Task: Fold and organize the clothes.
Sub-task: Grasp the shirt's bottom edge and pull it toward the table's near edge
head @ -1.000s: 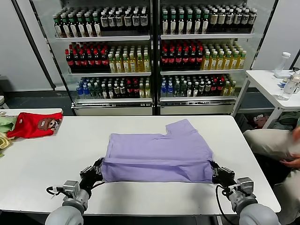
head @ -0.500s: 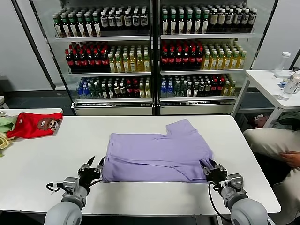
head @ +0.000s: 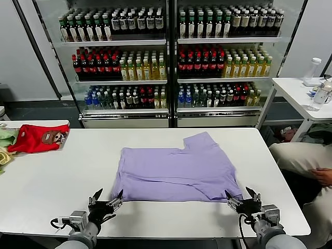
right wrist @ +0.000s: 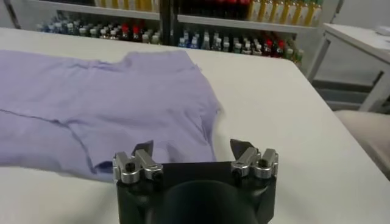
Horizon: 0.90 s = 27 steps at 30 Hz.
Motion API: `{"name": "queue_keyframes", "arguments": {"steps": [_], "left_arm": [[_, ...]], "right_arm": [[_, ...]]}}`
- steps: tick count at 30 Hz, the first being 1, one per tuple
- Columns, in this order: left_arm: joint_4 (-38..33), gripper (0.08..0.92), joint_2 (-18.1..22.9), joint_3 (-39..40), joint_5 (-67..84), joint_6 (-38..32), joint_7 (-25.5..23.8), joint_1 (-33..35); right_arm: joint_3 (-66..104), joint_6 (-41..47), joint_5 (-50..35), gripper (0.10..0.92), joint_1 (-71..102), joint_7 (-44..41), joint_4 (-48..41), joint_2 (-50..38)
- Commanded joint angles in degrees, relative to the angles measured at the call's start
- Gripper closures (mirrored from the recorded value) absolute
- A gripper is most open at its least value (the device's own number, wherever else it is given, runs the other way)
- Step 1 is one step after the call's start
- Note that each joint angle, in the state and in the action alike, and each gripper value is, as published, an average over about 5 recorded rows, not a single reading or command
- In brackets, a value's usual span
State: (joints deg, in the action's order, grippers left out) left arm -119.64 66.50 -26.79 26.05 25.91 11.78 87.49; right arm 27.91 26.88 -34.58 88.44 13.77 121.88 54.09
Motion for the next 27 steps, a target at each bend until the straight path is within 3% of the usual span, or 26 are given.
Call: {"name": "queue_keyframes", "arguments": {"steps": [1,21,27], "left_arm": [[-0.7,0.203,-0.8,0.9,2.0,1.3,3.2,1.5],[-1.1,0.766,-2.4,2.7,2.0,4.0,2.6,1.5],[-6.8,0.908,-3.9,-0.6,2.3,4.4,3.2,5.9]], "right_arm": [[0.9,0.1,-1.1,0.309,1.1,-0.7,-0.4,1.0],[1.6,1.1,-1.2,0.865,1.9,-1.2,0.4,2.4],[6.2,1.3,-1.4,0.912,8.9,-1.9,7.5,0.5]]}}
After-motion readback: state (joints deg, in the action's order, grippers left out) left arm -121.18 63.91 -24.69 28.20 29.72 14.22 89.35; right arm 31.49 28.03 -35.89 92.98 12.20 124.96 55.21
